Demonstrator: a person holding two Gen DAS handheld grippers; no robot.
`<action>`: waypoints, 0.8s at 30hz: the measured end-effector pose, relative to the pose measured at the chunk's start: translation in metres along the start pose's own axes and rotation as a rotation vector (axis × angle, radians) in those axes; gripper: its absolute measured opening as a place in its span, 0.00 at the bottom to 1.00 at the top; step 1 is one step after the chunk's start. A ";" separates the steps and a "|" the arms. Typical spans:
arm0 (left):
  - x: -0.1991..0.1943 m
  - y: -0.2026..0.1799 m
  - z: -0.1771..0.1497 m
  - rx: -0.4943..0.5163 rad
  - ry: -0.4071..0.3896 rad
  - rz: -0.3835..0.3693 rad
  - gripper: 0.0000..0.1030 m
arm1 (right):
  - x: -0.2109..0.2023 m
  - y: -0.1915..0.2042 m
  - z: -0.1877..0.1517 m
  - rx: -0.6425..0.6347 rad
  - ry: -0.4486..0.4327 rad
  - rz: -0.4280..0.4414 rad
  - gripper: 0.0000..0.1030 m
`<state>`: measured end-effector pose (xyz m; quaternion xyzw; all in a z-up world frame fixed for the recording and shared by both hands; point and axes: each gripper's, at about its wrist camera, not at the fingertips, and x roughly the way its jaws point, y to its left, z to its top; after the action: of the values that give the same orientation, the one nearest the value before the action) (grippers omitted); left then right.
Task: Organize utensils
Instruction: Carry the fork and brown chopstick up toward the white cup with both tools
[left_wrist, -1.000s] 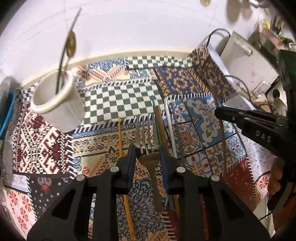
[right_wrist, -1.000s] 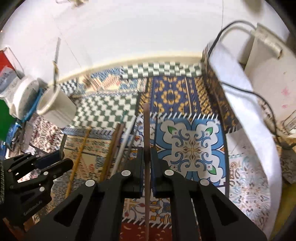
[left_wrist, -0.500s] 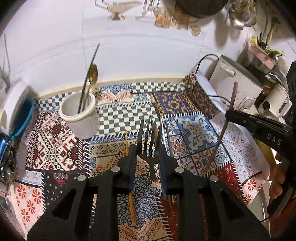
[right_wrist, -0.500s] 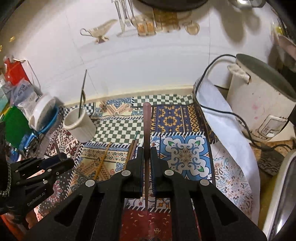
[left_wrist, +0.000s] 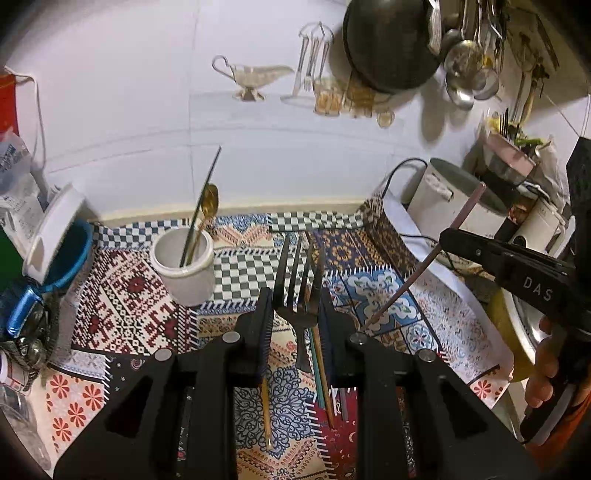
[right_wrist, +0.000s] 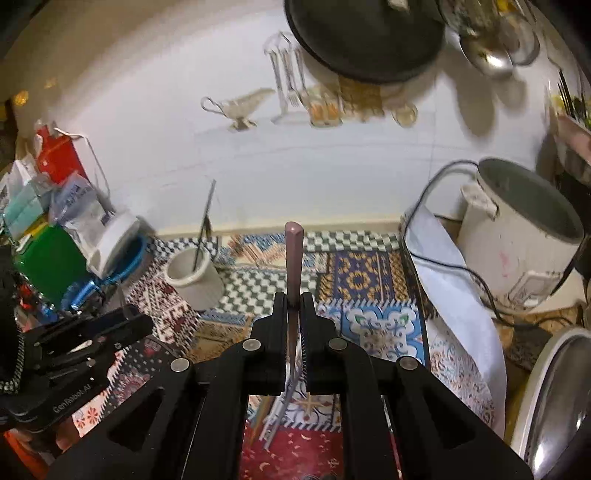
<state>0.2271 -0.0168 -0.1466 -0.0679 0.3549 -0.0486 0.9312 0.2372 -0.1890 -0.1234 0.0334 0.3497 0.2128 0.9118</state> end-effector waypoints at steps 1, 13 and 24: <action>-0.002 0.001 0.001 -0.002 -0.006 0.003 0.22 | -0.003 0.004 0.004 -0.006 -0.008 0.013 0.06; -0.033 0.021 0.030 -0.037 -0.119 0.055 0.21 | -0.018 0.041 0.041 -0.099 -0.111 0.094 0.06; -0.041 0.054 0.058 -0.086 -0.188 0.127 0.21 | 0.001 0.074 0.078 -0.165 -0.156 0.189 0.06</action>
<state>0.2374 0.0479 -0.0855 -0.0894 0.2715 0.0326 0.9577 0.2617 -0.1146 -0.0498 0.0074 0.2544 0.3224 0.9118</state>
